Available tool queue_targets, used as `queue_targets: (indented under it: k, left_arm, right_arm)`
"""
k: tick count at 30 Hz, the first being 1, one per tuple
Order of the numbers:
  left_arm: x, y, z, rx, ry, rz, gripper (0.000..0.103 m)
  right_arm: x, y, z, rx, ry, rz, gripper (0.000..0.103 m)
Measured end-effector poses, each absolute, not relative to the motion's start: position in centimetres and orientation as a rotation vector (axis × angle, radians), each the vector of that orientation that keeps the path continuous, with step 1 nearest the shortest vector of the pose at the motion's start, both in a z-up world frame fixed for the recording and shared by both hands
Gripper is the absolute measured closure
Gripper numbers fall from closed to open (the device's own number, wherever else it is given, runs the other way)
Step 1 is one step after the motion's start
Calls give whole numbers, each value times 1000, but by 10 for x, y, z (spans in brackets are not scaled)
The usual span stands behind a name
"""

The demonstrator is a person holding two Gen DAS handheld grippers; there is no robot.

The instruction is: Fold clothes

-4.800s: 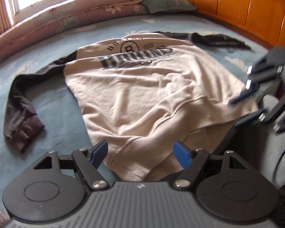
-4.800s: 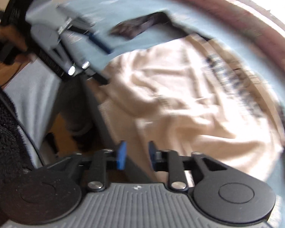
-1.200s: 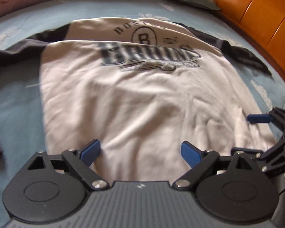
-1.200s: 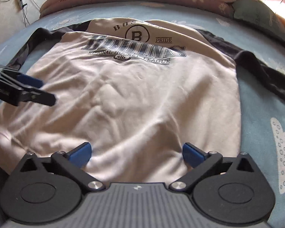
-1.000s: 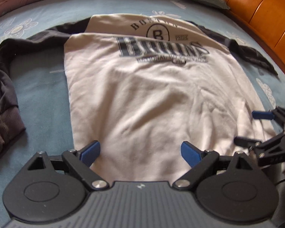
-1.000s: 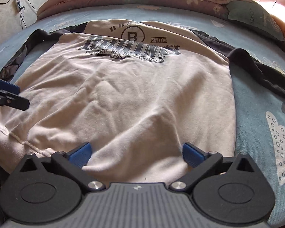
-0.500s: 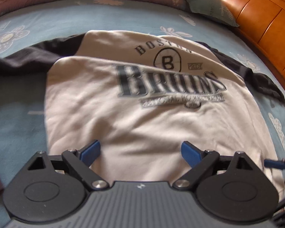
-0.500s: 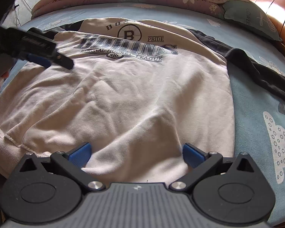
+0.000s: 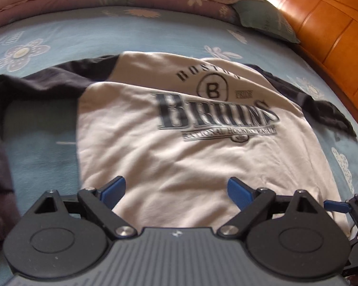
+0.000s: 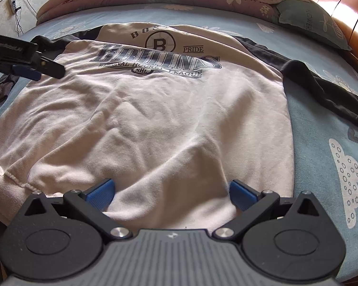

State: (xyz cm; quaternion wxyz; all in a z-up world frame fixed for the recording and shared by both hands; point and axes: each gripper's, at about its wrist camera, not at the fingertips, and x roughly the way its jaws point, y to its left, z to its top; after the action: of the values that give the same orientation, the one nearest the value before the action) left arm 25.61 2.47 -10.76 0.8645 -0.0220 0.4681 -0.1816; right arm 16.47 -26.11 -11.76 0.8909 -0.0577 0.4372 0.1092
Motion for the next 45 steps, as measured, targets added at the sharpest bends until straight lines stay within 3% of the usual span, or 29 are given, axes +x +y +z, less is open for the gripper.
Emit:
queue_targets:
  k: [11, 17, 25, 34, 45]
  left_arm:
    - [233, 52, -115, -59, 1017, -302, 11]
    - [217, 27, -100, -22, 991, -396, 11]
    - [195, 15, -120, 2, 1037, -435, 10]
    - [202, 106, -77, 45, 960, -286, 10]
    - [212, 241, -69, -9, 950, -39, 10]
  right_arm:
    - [165, -261, -118, -120, 907, 226, 0]
    - [165, -261, -118, -118, 901, 223, 0]
    - [165, -260, -118, -116, 901, 219, 0]
    - [169, -259, -117, -115, 918, 206, 0]
    - [177, -255, -112, -116, 985, 188, 0]
